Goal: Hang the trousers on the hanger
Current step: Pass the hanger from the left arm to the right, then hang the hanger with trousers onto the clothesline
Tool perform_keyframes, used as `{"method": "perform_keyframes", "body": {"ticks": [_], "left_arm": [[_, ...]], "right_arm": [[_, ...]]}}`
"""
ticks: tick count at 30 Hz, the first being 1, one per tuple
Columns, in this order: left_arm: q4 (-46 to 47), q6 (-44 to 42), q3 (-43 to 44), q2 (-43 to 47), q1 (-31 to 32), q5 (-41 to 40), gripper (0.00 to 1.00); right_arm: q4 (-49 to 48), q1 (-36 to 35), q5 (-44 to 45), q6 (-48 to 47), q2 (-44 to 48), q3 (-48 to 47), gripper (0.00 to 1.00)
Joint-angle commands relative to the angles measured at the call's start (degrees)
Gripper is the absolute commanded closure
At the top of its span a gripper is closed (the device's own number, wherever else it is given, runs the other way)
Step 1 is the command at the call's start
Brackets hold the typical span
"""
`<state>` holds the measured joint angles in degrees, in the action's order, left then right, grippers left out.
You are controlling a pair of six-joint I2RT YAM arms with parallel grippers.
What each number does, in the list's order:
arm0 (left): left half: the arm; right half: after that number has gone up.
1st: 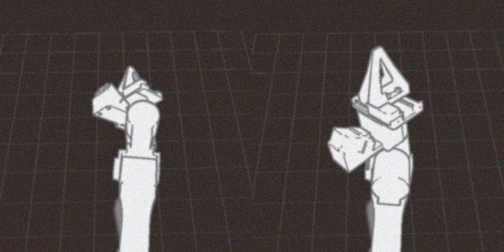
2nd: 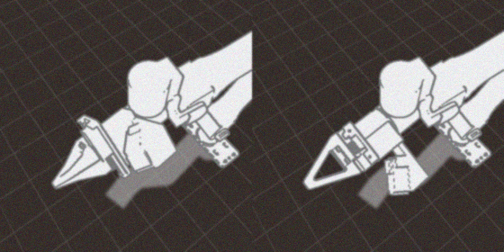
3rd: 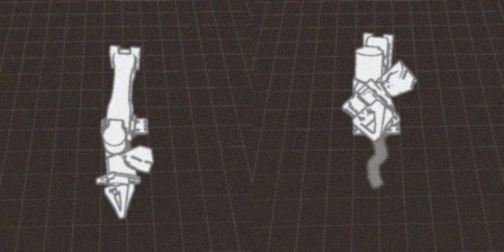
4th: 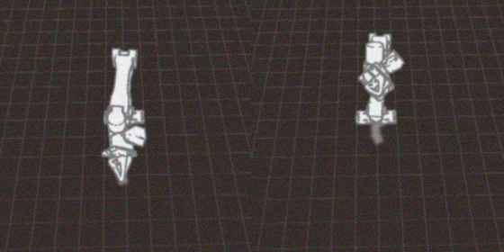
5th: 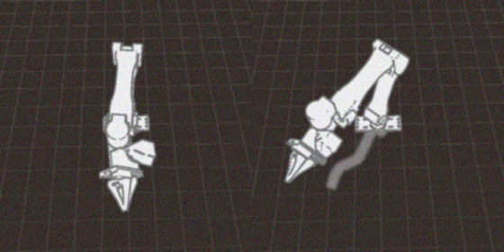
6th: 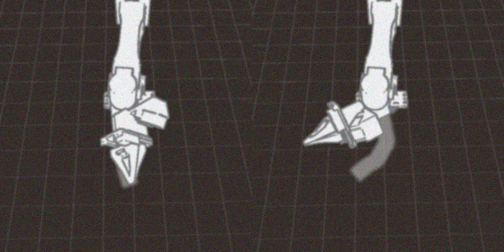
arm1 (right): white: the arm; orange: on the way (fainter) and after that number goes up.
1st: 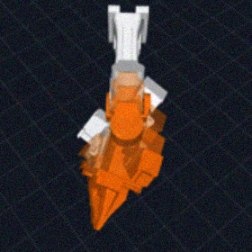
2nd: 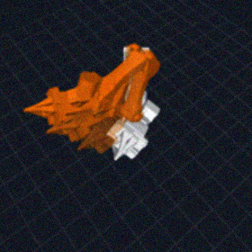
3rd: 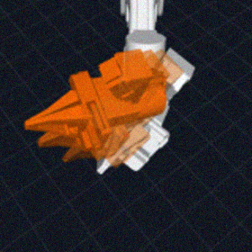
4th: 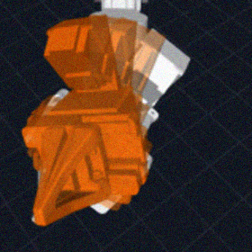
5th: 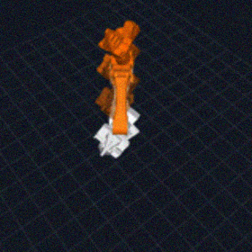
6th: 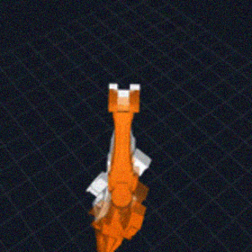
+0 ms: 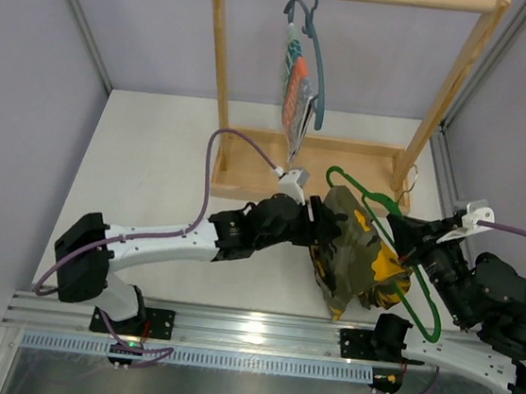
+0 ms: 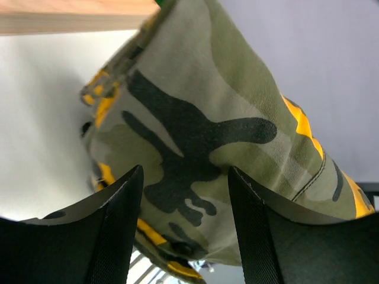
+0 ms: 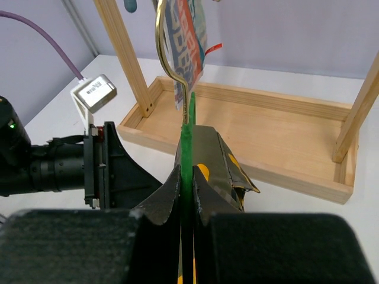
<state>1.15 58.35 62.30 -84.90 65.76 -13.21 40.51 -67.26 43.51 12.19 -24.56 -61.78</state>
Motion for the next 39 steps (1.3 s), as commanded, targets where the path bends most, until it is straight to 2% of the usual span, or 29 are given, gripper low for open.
{"method": "perform_keyframes", "body": {"ticks": [1,9,13,19,25,30,39], "left_arm": [[7.37,-1.75,5.70,-4.37,-0.19,8.62,0.41],[17.48,3.17,10.38,-11.68,-0.01,16.20,0.47],[17.40,3.00,12.40,-12.04,-0.01,17.08,0.47],[16.08,2.12,13.89,-9.14,-0.10,16.20,0.46],[15.90,2.21,11.97,-5.54,0.07,16.55,0.45],[15.38,2.03,9.16,-1.33,0.16,16.03,0.43],[8.79,0.63,8.28,4.66,0.34,14.71,0.41]], "right_arm": [[-13.17,0.03,3.25,-3.30,-0.75,-5.71,0.96],[-18.09,-0.06,6.14,-6.47,-1.90,-6.25,0.96],[-21.79,0.03,8.34,-8.49,-2.60,-4.84,0.96],[-26.79,-0.06,9.49,-11.92,-4.89,-6.77,0.96],[-33.20,0.03,10.02,-20.17,-8.04,-8.00,0.96],[-34.27,-0.06,11.42,-24.22,-12.61,-12.21,0.96],[-35.59,0.03,12.04,-27.56,-16.49,-15.30,0.96]]}}
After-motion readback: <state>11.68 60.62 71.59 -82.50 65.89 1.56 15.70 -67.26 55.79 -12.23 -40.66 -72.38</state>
